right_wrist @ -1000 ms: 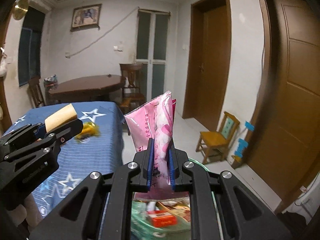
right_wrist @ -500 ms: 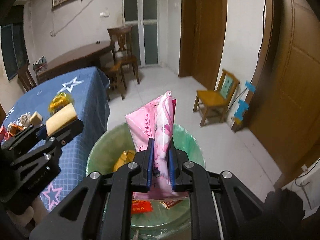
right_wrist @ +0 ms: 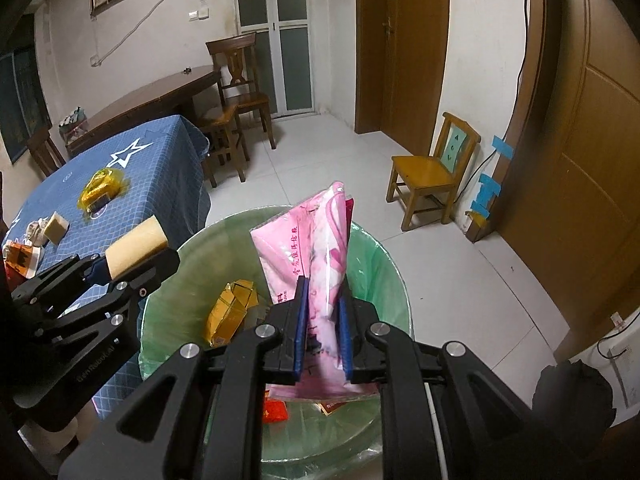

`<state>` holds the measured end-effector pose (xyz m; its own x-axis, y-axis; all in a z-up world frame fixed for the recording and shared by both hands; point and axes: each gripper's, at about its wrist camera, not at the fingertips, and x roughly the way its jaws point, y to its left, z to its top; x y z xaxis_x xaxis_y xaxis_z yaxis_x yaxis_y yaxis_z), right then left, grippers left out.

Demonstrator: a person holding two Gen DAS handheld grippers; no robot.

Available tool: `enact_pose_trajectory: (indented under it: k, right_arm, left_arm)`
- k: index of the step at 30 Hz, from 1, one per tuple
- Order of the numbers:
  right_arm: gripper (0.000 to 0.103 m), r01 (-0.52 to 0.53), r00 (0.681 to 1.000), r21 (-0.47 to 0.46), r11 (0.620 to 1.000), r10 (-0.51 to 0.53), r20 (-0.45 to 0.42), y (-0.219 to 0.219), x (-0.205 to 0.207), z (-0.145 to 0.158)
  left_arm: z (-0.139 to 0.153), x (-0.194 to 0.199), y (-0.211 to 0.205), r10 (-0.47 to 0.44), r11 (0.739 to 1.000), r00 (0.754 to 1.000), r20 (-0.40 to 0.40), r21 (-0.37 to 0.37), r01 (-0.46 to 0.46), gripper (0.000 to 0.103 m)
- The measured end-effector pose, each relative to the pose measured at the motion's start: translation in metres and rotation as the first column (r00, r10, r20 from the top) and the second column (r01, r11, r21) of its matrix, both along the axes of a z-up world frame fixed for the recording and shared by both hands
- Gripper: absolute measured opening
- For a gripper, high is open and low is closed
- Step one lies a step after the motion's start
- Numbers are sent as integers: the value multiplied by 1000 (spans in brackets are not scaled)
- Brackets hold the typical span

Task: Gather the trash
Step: 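Carry the sponge and pink tissue pack in both grippers over the green bin, then open both grippers to drop the sponge and tissue pack into the bin, then move both open grippers back over the table items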

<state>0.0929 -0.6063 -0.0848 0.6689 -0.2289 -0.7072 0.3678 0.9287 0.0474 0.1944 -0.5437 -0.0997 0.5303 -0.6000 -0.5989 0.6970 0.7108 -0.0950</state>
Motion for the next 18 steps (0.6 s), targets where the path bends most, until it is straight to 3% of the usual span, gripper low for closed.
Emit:
enact_pose_trajectory:
  k: [10, 11, 12, 13, 18]
  right_arm:
    - [17, -8, 1000, -3, 1000, 8, 13, -4, 0, 2]
    - [32, -7, 1000, 0, 1000, 7, 13, -5, 0, 2]
    - [41, -5, 1000, 7, 1000, 4, 21, -6, -2, 2]
    - [50, 8, 999, 14, 1000, -9, 41, -9, -6, 4]
    - [50, 36, 996, 24, 999, -38, 75, -19, -17, 9]
  left_arm:
    - [7, 0, 0, 11, 1000, 1000, 9, 4, -11, 35]
    - [8, 1, 0, 12, 1000, 1000, 8, 8, -12, 50]
    - [8, 1, 1, 15, 1000, 1000, 7, 9, -15, 63]
    - [9, 2, 3, 26, 1000, 999, 19, 8, -26, 82]
    - [8, 7, 8, 48, 999, 999, 18, 8, -48, 84]
